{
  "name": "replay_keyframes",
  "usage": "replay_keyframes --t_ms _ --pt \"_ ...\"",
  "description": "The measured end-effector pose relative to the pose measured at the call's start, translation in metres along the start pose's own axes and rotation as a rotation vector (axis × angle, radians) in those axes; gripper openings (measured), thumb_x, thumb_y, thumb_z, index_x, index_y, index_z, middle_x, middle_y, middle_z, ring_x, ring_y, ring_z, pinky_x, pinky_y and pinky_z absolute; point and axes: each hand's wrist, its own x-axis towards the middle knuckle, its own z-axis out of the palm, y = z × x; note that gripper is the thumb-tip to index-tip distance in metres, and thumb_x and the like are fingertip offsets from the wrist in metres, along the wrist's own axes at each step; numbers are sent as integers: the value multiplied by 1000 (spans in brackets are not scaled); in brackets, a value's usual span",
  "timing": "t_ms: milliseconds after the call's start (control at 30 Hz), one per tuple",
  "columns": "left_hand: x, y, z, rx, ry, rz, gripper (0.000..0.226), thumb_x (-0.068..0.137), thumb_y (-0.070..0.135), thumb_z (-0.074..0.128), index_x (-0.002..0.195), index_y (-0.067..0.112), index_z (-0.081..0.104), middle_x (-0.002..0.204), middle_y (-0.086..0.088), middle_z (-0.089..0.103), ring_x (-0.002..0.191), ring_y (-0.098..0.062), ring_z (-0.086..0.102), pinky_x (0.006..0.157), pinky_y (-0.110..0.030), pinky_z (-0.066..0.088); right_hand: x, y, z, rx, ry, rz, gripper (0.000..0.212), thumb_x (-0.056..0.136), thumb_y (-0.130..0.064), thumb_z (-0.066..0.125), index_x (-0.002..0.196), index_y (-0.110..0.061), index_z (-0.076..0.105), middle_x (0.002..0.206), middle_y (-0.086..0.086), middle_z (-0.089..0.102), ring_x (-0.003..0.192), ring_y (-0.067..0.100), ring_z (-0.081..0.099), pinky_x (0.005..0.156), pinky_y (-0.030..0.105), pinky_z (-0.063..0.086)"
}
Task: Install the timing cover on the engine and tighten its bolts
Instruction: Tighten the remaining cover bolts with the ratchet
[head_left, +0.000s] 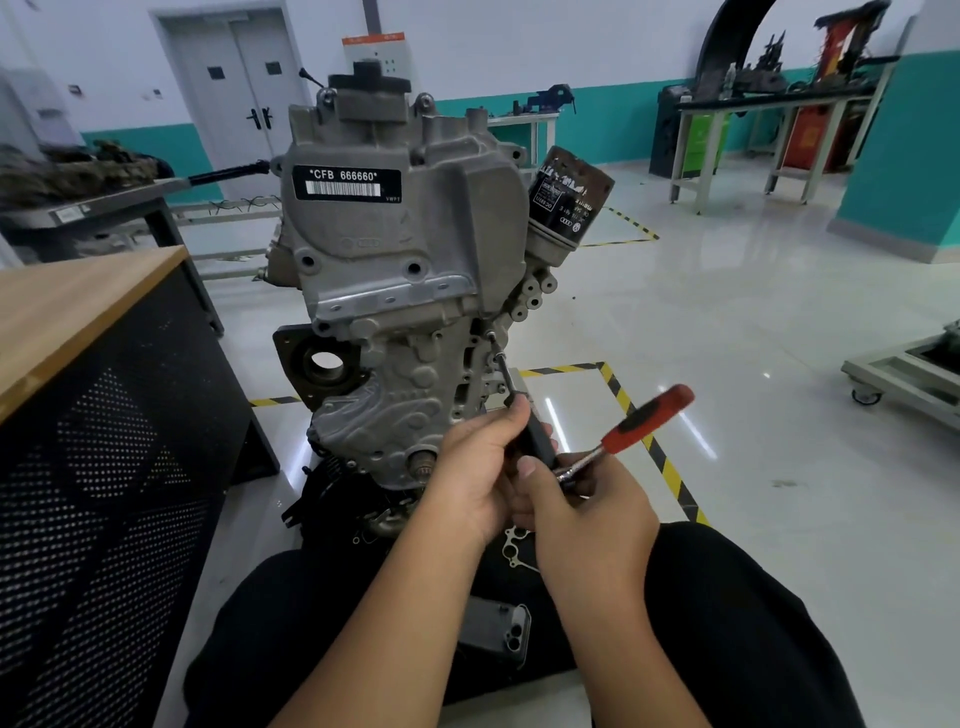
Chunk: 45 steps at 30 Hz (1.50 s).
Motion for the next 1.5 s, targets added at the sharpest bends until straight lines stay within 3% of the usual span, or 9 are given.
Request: replay_keyframes --t_ms 167,400,567,733,833,967,1167,1367,1500 --pt "-4 3 -1 -156 -135 -91 25 98 26 62 105 4 71 98 -15 76 80 -25 75 70 -37 62 8 -24 -9 1304 -224 920 29 84 -13 75 109 1 76 87 18 76 60 17 72 48 24 59" --pt "-3 3 -1 -42 -67 -51 34 99 20 61 71 13 79 87 -14 76 71 -26 73 59 -32 59 7 -7 0 301 -10 260 15 87 -18 81 99 -20 71 80 -2 77 68 10 74 63 32 62" --pt "-8 1 0 -82 -137 -67 24 101 24 58 107 4 72 103 -19 75 69 -25 73 56 -28 60 16 -29 -15 1378 -218 895 19 81 -12 73 97 -1 71 83 15 70 45 14 65 40 20 52" --pt "-12 2 4 13 -66 -30 43 84 28 73 109 -7 71 89 -18 73 55 -23 64 50 -25 49 14 -19 -7 172 -43 139 12 90 -20 77 85 -20 66 66 -8 70 60 7 68 58 17 56" --pt "-10 4 1 11 -93 -60 32 76 37 76 93 9 76 92 -12 74 62 -23 61 48 -24 48 10 -11 0 490 -59 300 5 93 -18 74 96 -17 71 76 -7 75 61 7 70 59 23 60" --pt "-5 9 -11 -168 -160 -66 25 90 23 64 102 3 72 98 -15 75 83 -27 70 80 -38 61 3 -25 2 1492 -250 1027 21 98 -13 64 98 1 79 104 26 72 66 15 69 40 23 54" --pt "-2 5 -9 -27 -91 -21 29 99 20 61 78 10 79 85 -12 75 68 -22 72 67 -33 57 -2 -1 15 36 -52 93 15 90 -16 78 95 -24 67 79 -1 75 66 15 74 61 38 64" --pt "-9 7 -15 -133 -200 -61 30 102 24 55 114 1 70 107 -19 75 84 -28 75 71 -38 64 -1 -23 4 1192 -352 848 16 83 -12 70 82 -2 82 78 21 68 49 10 60 41 17 48" --pt "-11 0 -12 -83 -151 -64 24 99 27 58 98 11 77 99 -13 77 85 -28 70 56 -32 56 1 -16 4 693 -266 569 12 95 -10 69 95 0 74 73 15 70 51 15 62 46 27 54"
